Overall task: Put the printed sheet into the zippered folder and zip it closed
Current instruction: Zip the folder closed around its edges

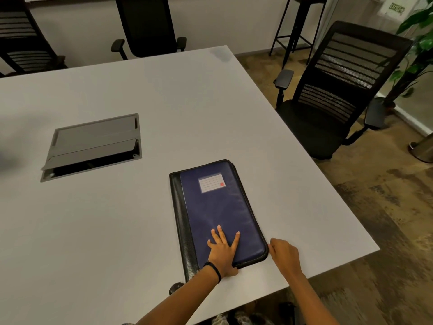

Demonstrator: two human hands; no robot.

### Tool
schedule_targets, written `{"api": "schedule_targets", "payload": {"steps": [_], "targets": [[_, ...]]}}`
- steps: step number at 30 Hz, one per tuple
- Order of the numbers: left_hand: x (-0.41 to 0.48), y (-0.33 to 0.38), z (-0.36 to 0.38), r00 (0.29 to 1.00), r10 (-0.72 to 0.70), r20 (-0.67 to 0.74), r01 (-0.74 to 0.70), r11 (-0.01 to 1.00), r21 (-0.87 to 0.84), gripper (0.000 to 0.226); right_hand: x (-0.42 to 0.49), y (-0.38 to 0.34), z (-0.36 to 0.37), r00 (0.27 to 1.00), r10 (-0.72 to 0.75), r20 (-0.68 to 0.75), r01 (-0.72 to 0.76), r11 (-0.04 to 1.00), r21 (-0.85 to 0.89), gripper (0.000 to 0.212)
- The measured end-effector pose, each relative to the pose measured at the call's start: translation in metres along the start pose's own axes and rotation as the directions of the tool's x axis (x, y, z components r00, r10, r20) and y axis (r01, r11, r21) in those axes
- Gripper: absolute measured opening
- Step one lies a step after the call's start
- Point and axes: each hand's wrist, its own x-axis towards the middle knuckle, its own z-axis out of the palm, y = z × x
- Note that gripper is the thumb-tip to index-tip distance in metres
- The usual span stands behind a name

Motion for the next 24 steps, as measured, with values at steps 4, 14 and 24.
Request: {"api": "schedule_targets", "payload": {"steps": [4, 14, 24], "targets": [[0.001, -0.001, 0.002, 1.000, 0.001, -0.008, -0.001, 1.000, 0.002, 0.099, 0.001, -0.004, 0.000, 0.999, 0.034, -0.024, -0.033, 0.999, 0.029, 0.055], [0.001, 0.000, 0.003, 1.000, -0.001, -0.022, 0.001, 1.000, 0.025, 0.097, 0.011, 0.000, -0.005, 1.000, 0.029, 0.009, -0.030, 0.985, 0.169, 0.034], [0.004, -0.010, -0.014, 0.996, 0.044, -0.078, -0.044, 0.999, 0.008, 0.089, 0.020, -0.007, 0.003, 0.982, 0.171, -0.084, -0.101, 0.842, 0.530, 0.010]]}}
